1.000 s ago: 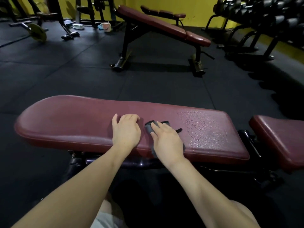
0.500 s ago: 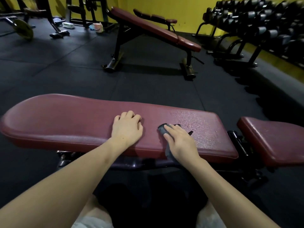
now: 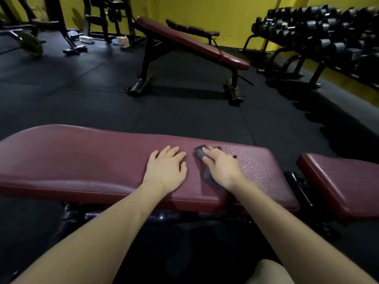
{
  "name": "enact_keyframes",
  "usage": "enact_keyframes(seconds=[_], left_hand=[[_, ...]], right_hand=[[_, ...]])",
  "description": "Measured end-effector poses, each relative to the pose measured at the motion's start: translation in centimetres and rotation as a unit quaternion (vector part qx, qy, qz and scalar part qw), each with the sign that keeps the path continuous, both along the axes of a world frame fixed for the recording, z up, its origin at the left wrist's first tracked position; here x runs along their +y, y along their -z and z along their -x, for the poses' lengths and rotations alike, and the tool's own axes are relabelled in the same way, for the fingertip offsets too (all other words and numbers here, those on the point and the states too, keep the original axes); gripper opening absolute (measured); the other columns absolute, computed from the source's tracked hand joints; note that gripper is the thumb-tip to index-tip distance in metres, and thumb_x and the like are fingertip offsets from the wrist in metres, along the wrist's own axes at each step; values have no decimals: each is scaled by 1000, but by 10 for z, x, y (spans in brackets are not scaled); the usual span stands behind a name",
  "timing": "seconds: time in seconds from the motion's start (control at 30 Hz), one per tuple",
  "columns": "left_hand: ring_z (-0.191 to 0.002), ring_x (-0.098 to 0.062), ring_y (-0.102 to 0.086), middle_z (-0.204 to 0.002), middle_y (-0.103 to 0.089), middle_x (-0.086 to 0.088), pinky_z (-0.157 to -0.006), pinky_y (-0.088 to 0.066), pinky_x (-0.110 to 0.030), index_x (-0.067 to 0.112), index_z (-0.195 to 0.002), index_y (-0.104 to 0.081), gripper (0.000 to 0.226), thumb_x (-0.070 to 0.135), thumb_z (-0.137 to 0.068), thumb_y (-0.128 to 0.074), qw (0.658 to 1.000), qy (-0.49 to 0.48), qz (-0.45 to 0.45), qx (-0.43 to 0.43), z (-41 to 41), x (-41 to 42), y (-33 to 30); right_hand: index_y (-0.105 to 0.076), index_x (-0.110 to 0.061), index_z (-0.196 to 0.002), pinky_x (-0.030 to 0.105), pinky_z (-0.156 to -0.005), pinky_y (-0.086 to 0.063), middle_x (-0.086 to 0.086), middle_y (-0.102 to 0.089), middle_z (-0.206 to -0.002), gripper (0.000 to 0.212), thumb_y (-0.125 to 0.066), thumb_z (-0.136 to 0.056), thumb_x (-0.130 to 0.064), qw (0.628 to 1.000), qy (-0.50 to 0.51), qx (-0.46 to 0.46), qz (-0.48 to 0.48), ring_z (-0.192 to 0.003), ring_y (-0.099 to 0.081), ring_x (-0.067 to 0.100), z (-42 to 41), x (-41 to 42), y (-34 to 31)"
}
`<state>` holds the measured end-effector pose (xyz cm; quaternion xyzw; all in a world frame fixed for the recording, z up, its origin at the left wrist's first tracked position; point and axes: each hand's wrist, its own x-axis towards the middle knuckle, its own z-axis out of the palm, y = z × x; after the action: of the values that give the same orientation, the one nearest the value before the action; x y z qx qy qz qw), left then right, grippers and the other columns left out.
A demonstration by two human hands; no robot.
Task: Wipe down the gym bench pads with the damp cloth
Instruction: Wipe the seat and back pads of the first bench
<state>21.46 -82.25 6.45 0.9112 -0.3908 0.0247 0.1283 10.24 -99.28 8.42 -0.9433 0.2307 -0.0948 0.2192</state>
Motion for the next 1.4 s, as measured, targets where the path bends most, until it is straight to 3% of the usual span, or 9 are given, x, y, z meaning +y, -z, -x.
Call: enact_keyframes(seconds=[0.13, 0.23, 0.37, 0.63, 0.77, 1.0, 1.13, 1.27, 1.4], left_hand=[[-154, -18, -25, -163, -38, 8, -124, -18, -49, 35, -149, -48, 49, 44, -103, -33, 1000, 0, -7, -7, 1, -2, -3], [-154, -19, -25, -162, -38, 8, -124, -19, -49, 36, -149, -47, 49, 44, -103, -32, 1000, -1, -10, -12, 1, -2, -1], [-155, -18, -24, -163, -37, 9, -124, -18, -49, 37, -149, -47, 49, 44, -103, -31, 1000, -1, -10, -15, 0, -2, -1], [-156, -16, -19, -167, -30, 10, -126, -15, -47, 37, -154, -42, 51, 43, -105, -29, 999, 39, -21, -29, 5, -5, -3], [-156, -13, -19, -167, -27, 12, -126, -16, -46, 39, -156, -39, 52, 45, -106, -27, 998, 54, -33, -15, 2, -7, -4], [-155, -13, -25, -165, -32, 12, -125, -20, -44, 40, -153, -43, 51, 46, -104, -32, 998, 36, -53, -7, 5, -13, -8], [-141, -18, -45, -148, -56, 7, -116, -30, -44, 32, -134, -64, 42, 42, -104, -36, 999, 19, -26, -11, 14, -35, -17], [-153, -16, -29, -160, -42, 9, -124, -20, -47, 32, -145, -54, 44, 40, -106, -34, 999, 30, 2, 14, 29, -50, -5], [-154, -12, -26, -162, -38, 13, -124, -19, -47, 35, -148, -49, 47, 43, -105, -33, 999, 34, -6, 1, 29, -54, 1]], right_hand=[[-53, -35, -148, 37, -118, -31, -10, -47, -157, 42, -49, -106, -40, 1000, -7, 2, 12, -148, -39, 18, 41, 6, 10], [-50, -32, -150, 38, -118, -30, -8, -44, -159, 42, -44, -108, -38, 999, 2, 16, 33, -150, -35, 22, -7, -11, 6], [-54, -27, -148, 39, -110, -38, 2, -54, -152, 41, -44, -108, -34, 999, 51, 3, 20, -138, -48, 31, -60, -30, -4], [-54, -34, -147, 38, -119, -32, -10, -47, -156, 42, -51, -105, -37, 999, 18, 8, 29, -148, -39, 18, 63, -15, 10], [-56, -29, -146, 39, -121, -28, -5, -48, -156, 41, -50, -106, -35, 999, 31, -7, 3, -150, -36, 22, 9, -36, 5], [-57, -26, -146, 34, -112, -37, 1, -56, -150, 41, -50, -106, -32, 996, 83, -19, -20, -140, -49, 27, -22, -47, -7], [-57, -25, -146, 34, -114, -36, -3, -55, -151, 42, -51, -105, -33, 994, 107, 4, -14, -142, -47, 25, 22, -81, -4], [-59, -21, -144, 38, -107, -40, 5, -59, -147, 40, -49, -106, -29, 981, 195, -5, 0, -134, -52, 34, 36, -101, -6], [-68, -15, -126, 40, -95, -47, 12, -68, -130, 29, -50, -104, -23, 985, 169, -19, 10, -121, -58, 38, 5, -76, -4]])
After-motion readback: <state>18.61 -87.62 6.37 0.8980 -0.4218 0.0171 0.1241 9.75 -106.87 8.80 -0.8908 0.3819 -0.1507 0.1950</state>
